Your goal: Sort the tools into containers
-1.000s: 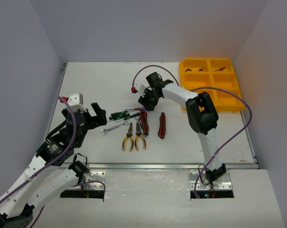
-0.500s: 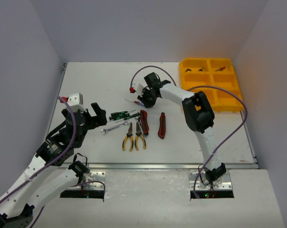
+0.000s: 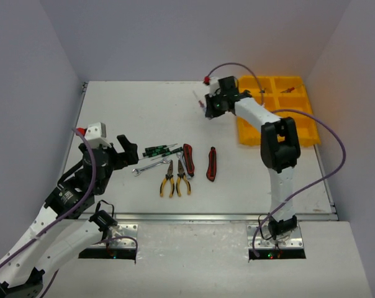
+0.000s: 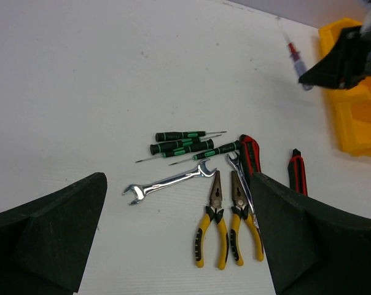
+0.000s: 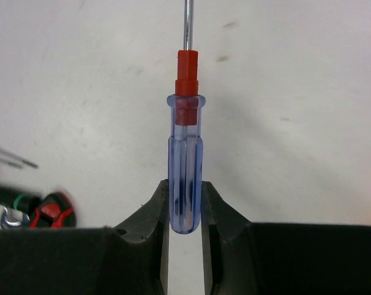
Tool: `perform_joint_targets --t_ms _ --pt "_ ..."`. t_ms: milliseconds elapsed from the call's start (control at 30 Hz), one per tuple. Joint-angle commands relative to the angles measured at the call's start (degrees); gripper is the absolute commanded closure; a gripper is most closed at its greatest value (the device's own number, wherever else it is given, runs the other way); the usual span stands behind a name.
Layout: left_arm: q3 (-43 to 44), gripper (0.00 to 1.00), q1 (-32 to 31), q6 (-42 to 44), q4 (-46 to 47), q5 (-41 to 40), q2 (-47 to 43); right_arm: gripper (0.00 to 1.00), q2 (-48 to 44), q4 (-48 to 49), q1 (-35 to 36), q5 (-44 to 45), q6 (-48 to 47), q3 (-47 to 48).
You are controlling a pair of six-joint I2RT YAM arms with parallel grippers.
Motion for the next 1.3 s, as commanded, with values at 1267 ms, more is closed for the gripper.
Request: perform_joint_targets --t_ms 1267 --pt "-0.24 0.0 0.55 1.01 2.49 0.41 -0.23 0.98 15.79 13.56 -34.47 24.42 50.75 24.92"
